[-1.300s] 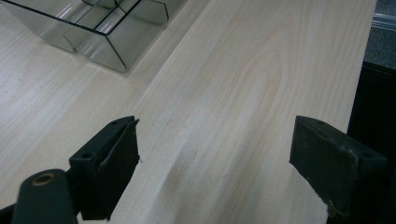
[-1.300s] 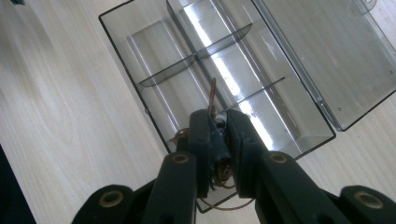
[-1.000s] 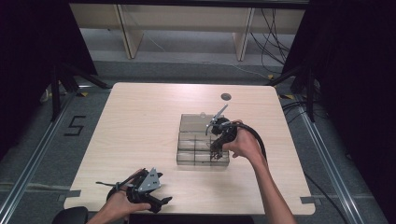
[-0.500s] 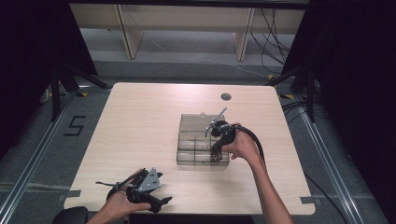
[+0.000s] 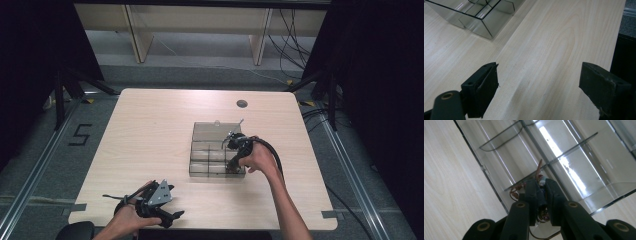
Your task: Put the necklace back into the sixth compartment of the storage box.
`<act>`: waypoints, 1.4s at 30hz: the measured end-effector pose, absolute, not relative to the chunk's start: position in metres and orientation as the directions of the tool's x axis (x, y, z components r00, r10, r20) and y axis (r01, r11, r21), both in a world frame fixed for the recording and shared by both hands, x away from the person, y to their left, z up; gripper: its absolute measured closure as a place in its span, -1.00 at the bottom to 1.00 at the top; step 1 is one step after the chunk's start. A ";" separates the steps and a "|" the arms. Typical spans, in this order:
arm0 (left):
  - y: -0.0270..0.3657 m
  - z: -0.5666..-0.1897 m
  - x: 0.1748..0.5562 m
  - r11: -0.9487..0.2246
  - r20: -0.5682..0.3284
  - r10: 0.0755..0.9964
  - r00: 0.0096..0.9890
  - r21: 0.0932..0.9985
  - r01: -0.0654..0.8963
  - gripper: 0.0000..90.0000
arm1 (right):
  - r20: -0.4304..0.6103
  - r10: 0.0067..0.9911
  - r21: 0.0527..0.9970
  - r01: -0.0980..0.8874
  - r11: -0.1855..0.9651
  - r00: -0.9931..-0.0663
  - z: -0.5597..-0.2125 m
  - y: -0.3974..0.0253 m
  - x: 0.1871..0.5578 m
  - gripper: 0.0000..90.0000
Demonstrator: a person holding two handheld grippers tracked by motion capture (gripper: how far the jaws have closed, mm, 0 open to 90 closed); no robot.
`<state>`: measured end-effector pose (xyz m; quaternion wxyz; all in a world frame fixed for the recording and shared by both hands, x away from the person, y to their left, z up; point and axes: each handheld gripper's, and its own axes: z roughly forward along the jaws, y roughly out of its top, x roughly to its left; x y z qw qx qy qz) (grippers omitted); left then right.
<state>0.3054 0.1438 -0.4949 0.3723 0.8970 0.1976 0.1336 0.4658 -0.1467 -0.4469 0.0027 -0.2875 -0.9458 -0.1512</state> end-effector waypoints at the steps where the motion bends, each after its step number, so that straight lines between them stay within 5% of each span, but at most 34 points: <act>1: 0.144 -0.495 0.305 -0.644 0.092 0.454 0.886 0.721 0.255 -0.66 | 0.099 0.548 0.274 0.552 0.788 -0.831 -0.449 -0.148 0.467 0.80; 11: 0.143 -0.495 0.304 -0.632 0.083 0.458 0.885 0.730 0.259 -0.66 | 0.099 0.565 0.256 0.570 0.781 -0.819 -0.457 -0.153 0.471 0.75; 20: 0.143 -0.495 0.305 -0.640 0.083 0.452 0.888 0.724 0.258 -0.66 | 0.100 0.611 0.306 0.608 0.732 -0.786 -0.442 -0.155 0.465 0.53; 42: 0.143 -0.495 0.305 -0.645 0.091 0.454 0.886 0.720 0.256 -0.66 | 0.074 0.608 0.398 0.583 0.709 -0.790 -0.417 -0.171 0.449 0.39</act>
